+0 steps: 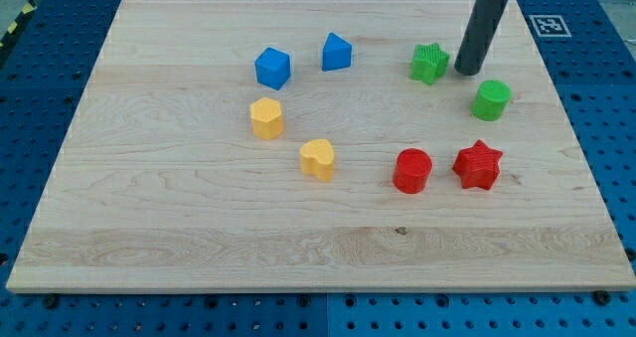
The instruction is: Push the green star towards blue triangle
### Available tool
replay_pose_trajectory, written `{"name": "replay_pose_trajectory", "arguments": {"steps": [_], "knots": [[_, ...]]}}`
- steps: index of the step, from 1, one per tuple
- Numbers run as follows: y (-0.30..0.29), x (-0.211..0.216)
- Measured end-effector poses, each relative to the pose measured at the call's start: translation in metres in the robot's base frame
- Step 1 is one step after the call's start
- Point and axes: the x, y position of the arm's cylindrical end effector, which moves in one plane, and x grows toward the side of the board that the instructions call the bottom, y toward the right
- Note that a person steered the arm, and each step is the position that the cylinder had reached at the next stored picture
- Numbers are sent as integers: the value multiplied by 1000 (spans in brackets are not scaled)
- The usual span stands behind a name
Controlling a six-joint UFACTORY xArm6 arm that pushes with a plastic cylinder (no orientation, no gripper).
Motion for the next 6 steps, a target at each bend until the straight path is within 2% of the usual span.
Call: {"name": "replay_pose_trajectory", "arguments": {"steps": [3,5,6], "knots": [[-34,1],[-35,-1],[-34,-44]]}}
